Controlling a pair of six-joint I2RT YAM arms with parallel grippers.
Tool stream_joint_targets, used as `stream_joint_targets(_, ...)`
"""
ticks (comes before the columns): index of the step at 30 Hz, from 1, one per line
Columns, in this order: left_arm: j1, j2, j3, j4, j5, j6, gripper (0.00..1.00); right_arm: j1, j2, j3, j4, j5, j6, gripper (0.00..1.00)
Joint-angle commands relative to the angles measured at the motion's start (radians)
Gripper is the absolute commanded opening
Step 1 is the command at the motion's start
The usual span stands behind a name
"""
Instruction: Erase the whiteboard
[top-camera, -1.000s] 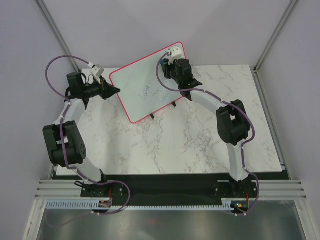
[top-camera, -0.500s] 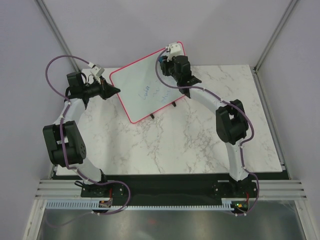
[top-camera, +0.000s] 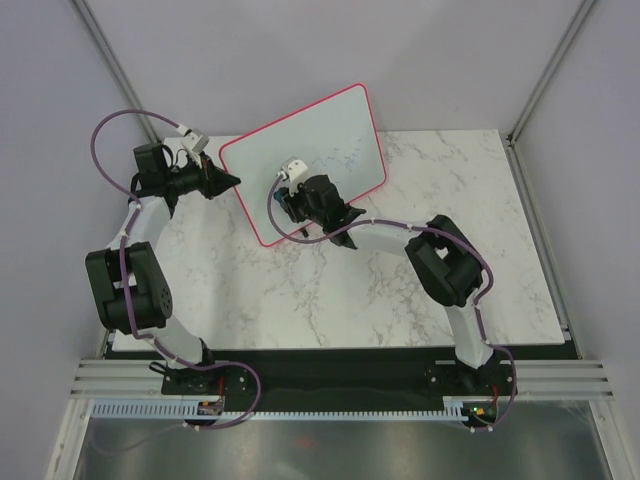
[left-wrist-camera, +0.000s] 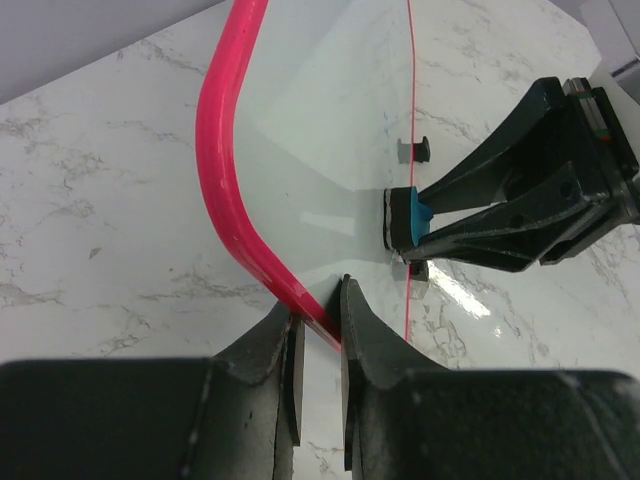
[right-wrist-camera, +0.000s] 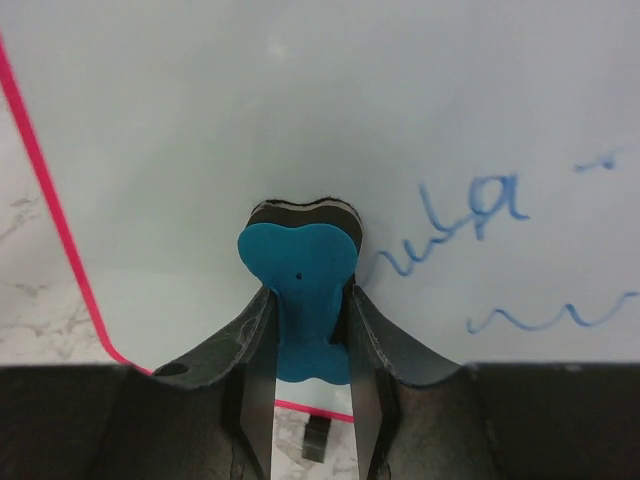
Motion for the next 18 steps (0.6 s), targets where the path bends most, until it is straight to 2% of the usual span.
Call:
stream_joint_targets(1, -0.009, -0.006, 0.023, 0.014, -0.056, 0.193, 0.02, -0.075, -0.07, -0.033, 0.012, 0.093, -0.009, 0.0)
stream_joint_targets(6, -0.009, -0.012, 0.022, 0.011, -0.05, 0.199, 0.02, -0.237, -0.113, -0.076, 0.044, 0.061, 0.119, 0.0)
stream_joint_targets(9, -0.007, -0.011, 0.022, 0.011, -0.05, 0.199, 0.02, -0.28, -0.107, -0.075, 0.052, 0.082, 0.114, 0.0)
stream_joint_targets(13, -0.009, -0.011, 0.023, 0.008, -0.046, 0.202, 0.02, -0.296, -0.052, 0.015, 0.002, 0.066, 0.101, 0.0)
stream_joint_targets(14, -0.009, -0.011, 0.023, 0.009, -0.047, 0.201, 0.02, -0.293, -0.044, 0.054, -0.004, 0.014, 0.107, 0.0)
stream_joint_targets(18, -0.009, -0.011, 0.028, 0.006, -0.046, 0.199, 0.02, -0.198, -0.022, 0.083, 0.021, -0.004, 0.055, 0.0)
